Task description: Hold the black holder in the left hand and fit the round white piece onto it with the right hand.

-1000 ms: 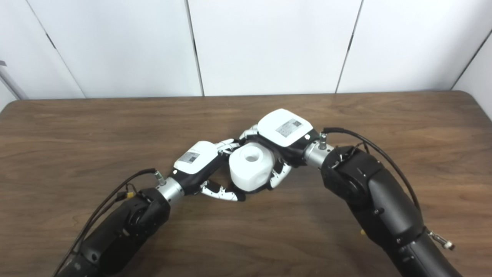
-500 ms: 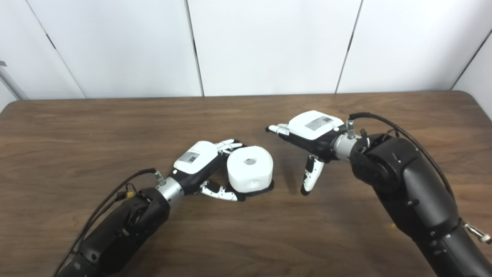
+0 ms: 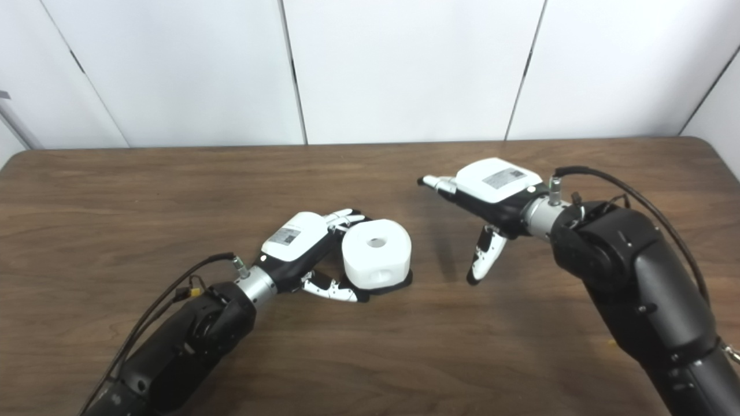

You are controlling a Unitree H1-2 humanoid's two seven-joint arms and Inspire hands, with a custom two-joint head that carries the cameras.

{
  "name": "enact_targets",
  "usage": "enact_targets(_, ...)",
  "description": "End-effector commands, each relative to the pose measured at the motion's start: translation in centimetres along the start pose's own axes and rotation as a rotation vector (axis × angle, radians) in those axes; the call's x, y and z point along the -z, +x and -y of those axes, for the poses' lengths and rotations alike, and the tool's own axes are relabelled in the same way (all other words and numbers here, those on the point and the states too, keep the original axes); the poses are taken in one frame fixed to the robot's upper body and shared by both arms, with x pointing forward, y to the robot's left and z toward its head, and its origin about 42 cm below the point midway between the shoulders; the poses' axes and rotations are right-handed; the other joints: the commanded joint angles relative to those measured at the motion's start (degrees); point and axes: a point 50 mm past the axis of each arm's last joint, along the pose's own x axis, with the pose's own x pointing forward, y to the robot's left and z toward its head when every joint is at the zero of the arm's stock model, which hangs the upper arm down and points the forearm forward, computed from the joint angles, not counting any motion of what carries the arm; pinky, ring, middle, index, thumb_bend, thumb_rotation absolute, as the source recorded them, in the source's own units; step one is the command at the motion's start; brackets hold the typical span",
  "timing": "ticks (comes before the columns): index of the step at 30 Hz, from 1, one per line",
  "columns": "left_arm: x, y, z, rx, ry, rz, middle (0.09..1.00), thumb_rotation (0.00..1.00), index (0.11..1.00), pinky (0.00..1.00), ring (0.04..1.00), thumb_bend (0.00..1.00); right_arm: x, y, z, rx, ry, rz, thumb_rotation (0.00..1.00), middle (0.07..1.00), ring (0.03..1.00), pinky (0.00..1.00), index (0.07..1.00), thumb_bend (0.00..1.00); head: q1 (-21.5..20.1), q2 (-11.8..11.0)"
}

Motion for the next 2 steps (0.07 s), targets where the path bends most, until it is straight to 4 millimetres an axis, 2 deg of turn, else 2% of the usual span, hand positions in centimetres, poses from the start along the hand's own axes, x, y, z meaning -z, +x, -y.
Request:
enact_targets(1, 1.57, -2.01, 3.72, 0.209, -0.012, -0.092, 0.889, 0.07, 0.484, 0.81, 0.936, 0.52, 1.16, -0.66, 1.55, 0.131, 0.007, -0.037, 0.19, 0.812, 0.742, 0.57, 0.823, 0.89, 0.1, 0.0)
enact_targets(2, 1.60, -2.00, 3.73, 0.210, -0.011, -0.092, 0.890, 0.07, 0.484, 0.82, 0.937, 0.52, 1.39, -0.80, 1.44, 0.160, 0.024, -0.048, 0.18, 0.781, 0.714, 0.55, 0.789, 0.86, 0.0, 0.0)
